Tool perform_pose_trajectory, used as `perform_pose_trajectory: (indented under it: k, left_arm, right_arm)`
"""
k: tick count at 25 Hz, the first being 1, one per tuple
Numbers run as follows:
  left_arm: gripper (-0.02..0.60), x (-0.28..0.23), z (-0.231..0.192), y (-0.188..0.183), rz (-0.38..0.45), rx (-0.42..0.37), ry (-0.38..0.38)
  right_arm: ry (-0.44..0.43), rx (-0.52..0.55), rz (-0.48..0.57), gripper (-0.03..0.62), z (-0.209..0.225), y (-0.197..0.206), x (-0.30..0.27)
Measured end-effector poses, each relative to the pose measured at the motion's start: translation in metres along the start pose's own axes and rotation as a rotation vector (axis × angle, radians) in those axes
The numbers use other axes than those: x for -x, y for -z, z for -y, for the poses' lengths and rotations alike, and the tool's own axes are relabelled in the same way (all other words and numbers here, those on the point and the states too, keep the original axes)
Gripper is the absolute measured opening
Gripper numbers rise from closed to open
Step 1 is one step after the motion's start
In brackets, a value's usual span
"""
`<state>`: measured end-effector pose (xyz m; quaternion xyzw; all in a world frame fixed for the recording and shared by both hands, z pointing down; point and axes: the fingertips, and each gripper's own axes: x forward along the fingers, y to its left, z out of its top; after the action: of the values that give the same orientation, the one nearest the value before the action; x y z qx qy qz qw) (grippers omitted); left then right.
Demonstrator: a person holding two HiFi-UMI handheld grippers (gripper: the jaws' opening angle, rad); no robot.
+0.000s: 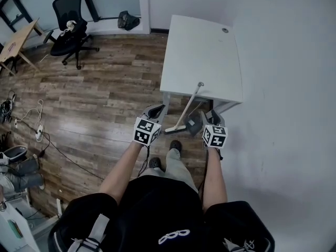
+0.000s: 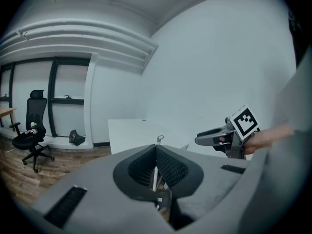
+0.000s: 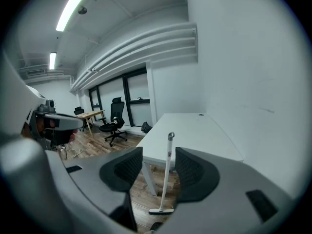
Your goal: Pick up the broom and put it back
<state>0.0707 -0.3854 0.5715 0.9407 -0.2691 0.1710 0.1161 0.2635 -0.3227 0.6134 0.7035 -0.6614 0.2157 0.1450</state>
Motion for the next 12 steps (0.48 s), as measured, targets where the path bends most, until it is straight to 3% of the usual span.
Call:
perform_pose_trajectory:
  k: [12]
  left_arm:
    - [0.02, -0.074, -0.008, 0.008, 0.003, 0.015, 0.012]
  right_arm:
    - [-0.082, 0.031, -0.069, 0.204, 0.029, 0.018, -0.087]
